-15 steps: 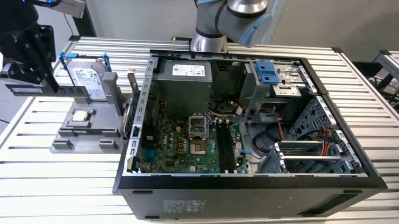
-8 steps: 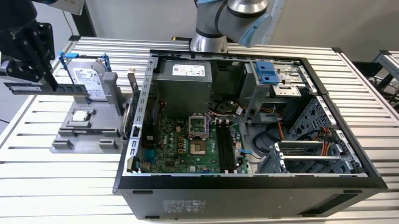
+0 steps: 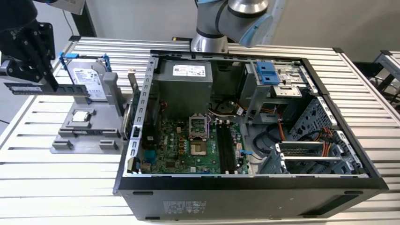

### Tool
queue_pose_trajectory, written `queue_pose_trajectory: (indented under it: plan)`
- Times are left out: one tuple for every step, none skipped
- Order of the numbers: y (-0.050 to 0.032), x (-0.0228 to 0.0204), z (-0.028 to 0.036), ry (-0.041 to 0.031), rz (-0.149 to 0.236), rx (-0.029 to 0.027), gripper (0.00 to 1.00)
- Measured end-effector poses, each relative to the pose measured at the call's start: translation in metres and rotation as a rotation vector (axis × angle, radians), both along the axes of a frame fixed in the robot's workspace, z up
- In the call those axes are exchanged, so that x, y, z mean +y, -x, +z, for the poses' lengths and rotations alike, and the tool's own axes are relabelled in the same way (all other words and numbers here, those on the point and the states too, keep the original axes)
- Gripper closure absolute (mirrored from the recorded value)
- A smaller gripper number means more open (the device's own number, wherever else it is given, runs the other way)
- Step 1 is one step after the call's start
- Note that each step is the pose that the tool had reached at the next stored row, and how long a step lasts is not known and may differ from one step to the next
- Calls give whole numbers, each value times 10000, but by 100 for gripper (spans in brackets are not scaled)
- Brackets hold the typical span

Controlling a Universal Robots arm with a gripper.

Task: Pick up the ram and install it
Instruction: 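Pick up the ram and move it above insertion slot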

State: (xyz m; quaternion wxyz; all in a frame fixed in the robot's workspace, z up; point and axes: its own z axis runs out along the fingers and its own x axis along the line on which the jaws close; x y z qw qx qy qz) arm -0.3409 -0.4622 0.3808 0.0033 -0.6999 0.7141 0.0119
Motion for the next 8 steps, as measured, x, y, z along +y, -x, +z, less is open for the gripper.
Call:
queue_pose_trajectory:
  plan:
    - [-25,0,-2,-1,-3,-2,100]
    - [-57,0,-2,-2,-4,-2,100]
    - [-86,1,-2,-3,-4,-2,100]
    - [-121,0,-3,-3,-3,-2,100]
    - [-155,0,-2,-3,-4,-1,100]
    - [-188,0,-2,-3,-3,-1,100]
    - [-221,0,-2,-3,-3,-1,100]
    - [-256,0,-2,-3,-3,0,100]
